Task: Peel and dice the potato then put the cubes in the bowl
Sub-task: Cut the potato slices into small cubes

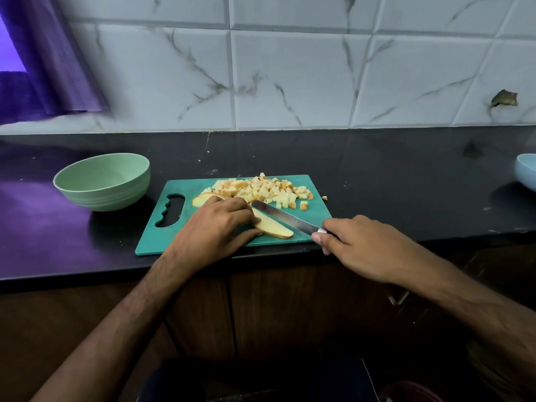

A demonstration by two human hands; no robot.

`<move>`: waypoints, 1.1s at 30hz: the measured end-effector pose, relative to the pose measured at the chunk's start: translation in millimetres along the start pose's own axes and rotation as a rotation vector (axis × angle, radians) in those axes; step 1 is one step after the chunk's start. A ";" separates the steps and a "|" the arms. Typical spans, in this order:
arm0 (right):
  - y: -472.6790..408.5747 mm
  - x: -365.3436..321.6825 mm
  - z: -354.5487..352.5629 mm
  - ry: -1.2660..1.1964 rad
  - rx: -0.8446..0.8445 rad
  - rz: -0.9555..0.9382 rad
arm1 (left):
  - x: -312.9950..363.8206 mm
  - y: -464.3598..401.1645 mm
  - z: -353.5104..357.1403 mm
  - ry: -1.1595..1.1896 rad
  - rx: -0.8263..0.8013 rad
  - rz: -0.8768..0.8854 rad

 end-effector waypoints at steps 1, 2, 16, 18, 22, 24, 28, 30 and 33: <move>0.7 -2.5 0.1 0.021 0.005 -0.003 | 1.4 -1.3 1.0 -0.010 -0.002 -0.001; 0.5 -3.8 -0.4 0.041 0.005 -0.002 | 2.7 -2.7 1.9 -0.011 -0.002 -0.006; -15.7 -20.1 -5.7 0.257 -0.064 -0.084 | 3.0 -3.2 4.7 0.025 0.049 -0.096; -19.0 -24.7 -12.1 0.288 -0.068 -0.107 | 3.2 -3.1 5.1 0.006 0.052 -0.080; -32.2 -37.4 -19.4 0.336 -0.093 -0.162 | 5.5 -5.5 6.1 -0.039 0.065 -0.070; -37.0 -42.3 -18.6 0.330 -0.125 -0.170 | 6.5 -6.9 6.5 -0.056 0.067 -0.058; -33.1 -38.3 -16.6 0.299 -0.157 -0.171 | 6.8 -7.3 6.8 -0.079 0.063 -0.027; -20.2 -30.6 -20.9 0.293 -0.165 -0.168 | 5.5 -8.1 8.2 -0.082 0.055 -0.029; 6.5 -12.4 -31.0 0.276 -0.210 -0.117 | 4.8 -8.3 9.5 -0.089 0.069 -0.027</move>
Point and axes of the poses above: each hand's wrist, its own y-axis away from the middle knuckle, its own z-axis out of the palm, x = y × z, the point moved 5 cm from there along -y, towards the middle knuckle, and after that the axes turned 13 degrees about x, right-handed, at the moved point
